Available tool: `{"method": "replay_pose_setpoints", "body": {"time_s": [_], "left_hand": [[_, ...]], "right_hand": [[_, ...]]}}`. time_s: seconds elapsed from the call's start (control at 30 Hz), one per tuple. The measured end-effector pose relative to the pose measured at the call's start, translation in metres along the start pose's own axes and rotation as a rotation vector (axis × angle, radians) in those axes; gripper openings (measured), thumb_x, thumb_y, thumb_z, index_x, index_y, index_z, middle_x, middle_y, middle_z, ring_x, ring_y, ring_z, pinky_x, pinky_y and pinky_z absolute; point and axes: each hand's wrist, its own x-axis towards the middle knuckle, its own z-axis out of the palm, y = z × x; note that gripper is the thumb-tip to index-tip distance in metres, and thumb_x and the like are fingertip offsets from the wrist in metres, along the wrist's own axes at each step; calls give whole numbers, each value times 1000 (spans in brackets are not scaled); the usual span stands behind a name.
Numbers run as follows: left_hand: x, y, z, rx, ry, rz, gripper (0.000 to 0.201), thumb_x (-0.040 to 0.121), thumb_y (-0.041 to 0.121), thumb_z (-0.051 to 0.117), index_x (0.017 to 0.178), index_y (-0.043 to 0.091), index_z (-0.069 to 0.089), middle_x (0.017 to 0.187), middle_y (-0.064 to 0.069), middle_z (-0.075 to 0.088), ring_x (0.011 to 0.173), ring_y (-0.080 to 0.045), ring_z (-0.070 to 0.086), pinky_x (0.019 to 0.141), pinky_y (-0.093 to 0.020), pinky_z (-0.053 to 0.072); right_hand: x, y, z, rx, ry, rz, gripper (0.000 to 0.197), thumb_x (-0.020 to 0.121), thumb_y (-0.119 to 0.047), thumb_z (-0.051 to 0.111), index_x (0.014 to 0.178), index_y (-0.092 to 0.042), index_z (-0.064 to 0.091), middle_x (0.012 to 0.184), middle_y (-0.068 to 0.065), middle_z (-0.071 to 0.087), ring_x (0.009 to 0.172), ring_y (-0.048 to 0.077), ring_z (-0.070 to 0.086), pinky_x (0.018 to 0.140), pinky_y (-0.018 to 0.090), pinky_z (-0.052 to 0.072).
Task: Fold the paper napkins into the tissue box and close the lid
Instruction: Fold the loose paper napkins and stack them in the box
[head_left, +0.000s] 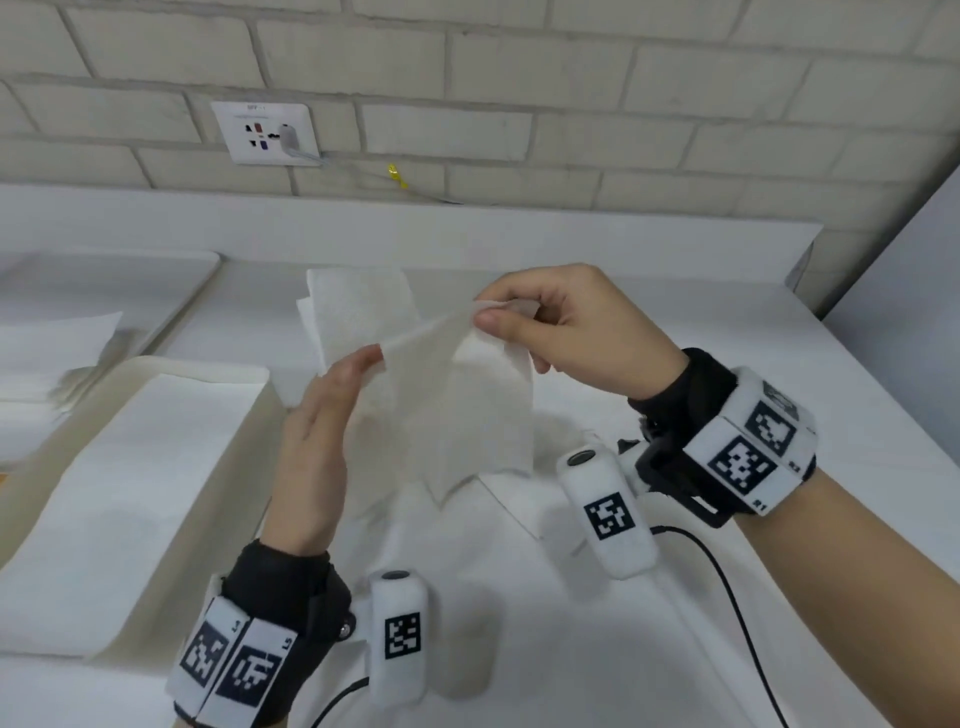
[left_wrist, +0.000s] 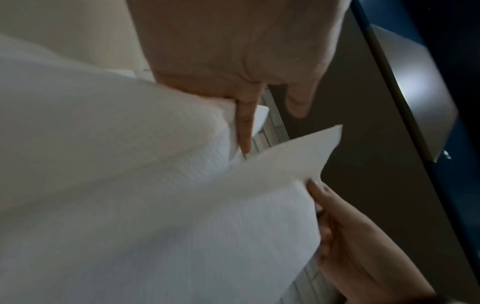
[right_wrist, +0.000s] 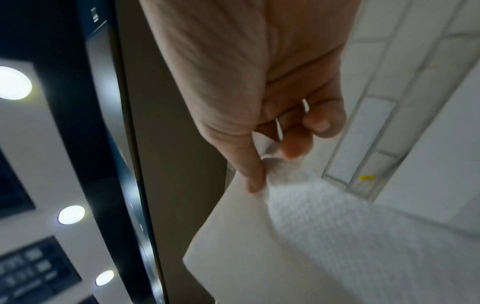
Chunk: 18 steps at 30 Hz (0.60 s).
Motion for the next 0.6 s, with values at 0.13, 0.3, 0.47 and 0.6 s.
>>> {"method": "replay_pose_setpoints", "body": {"time_s": [0.13, 0.3, 0.47, 0.6], "left_hand": [[-10, 4, 10, 1, -194, 100, 43, 70, 77, 56, 97, 48, 70, 106, 12, 68, 110, -16, 59, 93, -33, 46], [-18, 4, 18, -47, -191, 87, 30, 69, 66, 65, 83, 40, 72, 91, 7, 69, 87, -10, 66, 71, -21, 51], [-22, 1, 24, -60, -83, 10, 16, 85, 35, 66, 76, 23, 72, 84, 2, 71, 78, -11, 68, 65, -22, 52], [-23, 2, 22, -112, -74, -35, 17, 82, 21, 59, 94, 18, 71, 92, 3, 75, 86, -12, 70, 69, -20, 53]], "right_hand": [[3, -5, 0, 89, 34, 9, 13, 91, -16, 58, 81, -12, 63, 39, -17, 42, 34, 7, 27, 41, 11, 23], [5, 3, 8, 256, 166, 91, 19, 90, -15, 60, 71, -13, 56, 52, -1, 44, 46, 13, 38, 45, 20, 30], [0, 15, 27, 302, 302, 218, 23, 86, -27, 64, 101, -20, 48, 104, 1, 54, 91, 14, 51, 81, 23, 44], [-14, 24, 40, 405, 128, 463, 55, 87, -39, 59, 130, -18, 32, 118, 1, 53, 101, 12, 58, 92, 33, 50]]}}
